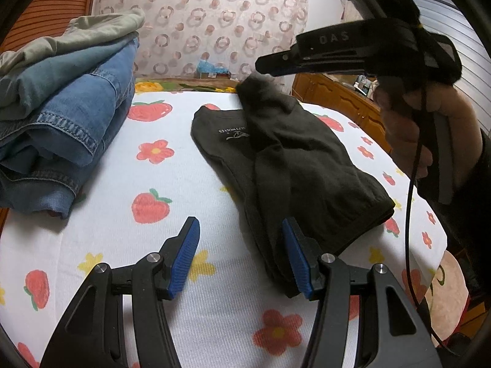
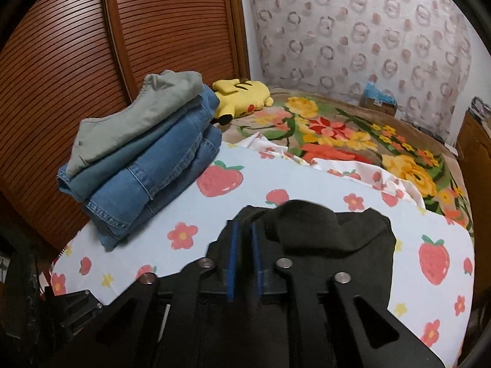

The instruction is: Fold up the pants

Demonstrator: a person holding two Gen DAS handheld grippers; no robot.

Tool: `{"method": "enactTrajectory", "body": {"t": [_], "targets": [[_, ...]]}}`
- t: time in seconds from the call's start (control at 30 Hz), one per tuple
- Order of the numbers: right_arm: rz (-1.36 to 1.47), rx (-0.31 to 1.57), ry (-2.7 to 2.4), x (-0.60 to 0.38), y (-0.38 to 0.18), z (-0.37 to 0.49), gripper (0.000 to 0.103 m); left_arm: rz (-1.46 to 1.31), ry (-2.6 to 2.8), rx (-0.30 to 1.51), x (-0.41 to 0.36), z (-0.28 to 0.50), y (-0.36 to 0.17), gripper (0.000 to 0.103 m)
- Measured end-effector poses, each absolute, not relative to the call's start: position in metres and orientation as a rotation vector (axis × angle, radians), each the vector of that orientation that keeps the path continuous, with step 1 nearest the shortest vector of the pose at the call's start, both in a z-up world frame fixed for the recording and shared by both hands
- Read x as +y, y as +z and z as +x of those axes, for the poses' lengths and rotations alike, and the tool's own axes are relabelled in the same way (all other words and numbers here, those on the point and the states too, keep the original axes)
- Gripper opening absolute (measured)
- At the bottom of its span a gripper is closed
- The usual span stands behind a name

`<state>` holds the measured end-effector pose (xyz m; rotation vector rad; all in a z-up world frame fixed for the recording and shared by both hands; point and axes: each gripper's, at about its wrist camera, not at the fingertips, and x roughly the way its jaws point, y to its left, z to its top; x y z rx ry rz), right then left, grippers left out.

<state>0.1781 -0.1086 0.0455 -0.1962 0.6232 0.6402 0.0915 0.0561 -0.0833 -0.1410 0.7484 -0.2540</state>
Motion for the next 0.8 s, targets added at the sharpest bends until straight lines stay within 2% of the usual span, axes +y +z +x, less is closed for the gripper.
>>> {"method": "enactTrajectory", "body": {"t": [0.07,0.13,0.43,0.8], "targets": [[-0.182,0.615,0.635,-0.111,0.048,0.18,0.03,-0.138,-0.252,0.75,0.055,0.092,-0.083,0.057],[-0.178,0.606,0.615,-0.114,0.052,0.176,0.031,-0.132,-0.25,0.753,0.054,0.092,-0.083,0.057],[-0.172,0.615,0.544,-0.146,0.02,0.174,0.032,-0.104,-0.241,0.75,0.052,0.097,-0.079,0.057],[-0.174,0.652,0.475,-0.169,-0.009,0.2,0.032,-0.038,-0.303,0.734,0.027,0.135,-0.047,0.057]]}}
